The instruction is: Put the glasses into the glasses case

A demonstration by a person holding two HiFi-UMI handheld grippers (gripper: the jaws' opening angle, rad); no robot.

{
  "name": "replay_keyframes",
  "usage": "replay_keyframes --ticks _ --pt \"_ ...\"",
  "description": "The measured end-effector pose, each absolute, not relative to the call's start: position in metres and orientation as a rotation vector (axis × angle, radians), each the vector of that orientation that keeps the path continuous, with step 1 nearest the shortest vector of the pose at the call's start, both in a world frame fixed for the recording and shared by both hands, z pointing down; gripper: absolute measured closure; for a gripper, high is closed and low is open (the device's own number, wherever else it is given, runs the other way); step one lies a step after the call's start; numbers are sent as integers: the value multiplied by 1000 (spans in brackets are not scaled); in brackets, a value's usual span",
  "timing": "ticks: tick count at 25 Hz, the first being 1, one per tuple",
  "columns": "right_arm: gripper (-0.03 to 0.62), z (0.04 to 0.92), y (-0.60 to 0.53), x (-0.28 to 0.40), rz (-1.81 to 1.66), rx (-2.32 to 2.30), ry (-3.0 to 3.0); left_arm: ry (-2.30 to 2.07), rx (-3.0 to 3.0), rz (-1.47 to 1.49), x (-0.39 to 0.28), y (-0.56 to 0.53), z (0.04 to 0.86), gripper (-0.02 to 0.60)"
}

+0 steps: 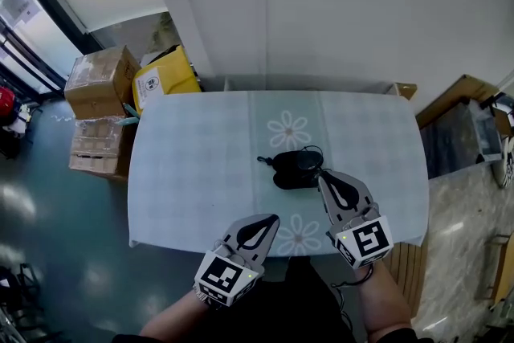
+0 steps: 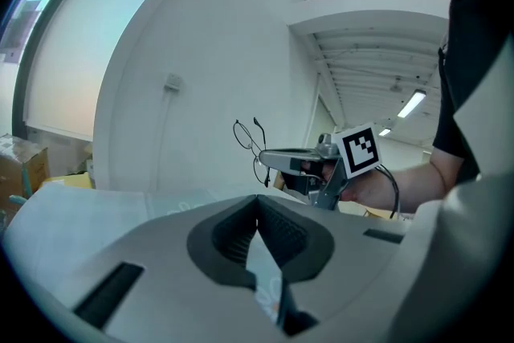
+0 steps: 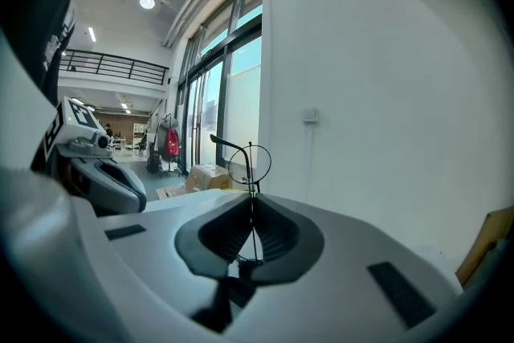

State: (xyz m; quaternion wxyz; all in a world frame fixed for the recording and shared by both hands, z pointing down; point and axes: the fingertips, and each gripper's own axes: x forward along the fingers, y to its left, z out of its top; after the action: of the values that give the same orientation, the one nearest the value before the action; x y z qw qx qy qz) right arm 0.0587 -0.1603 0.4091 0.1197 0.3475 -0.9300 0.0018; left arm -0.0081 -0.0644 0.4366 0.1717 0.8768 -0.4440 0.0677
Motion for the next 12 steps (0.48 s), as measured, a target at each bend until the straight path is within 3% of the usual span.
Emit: replay_keyframes --ticks 12 --pt "563 475 -199 61 48 727 -2667 -1364 2370 221 7 -76 455 555"
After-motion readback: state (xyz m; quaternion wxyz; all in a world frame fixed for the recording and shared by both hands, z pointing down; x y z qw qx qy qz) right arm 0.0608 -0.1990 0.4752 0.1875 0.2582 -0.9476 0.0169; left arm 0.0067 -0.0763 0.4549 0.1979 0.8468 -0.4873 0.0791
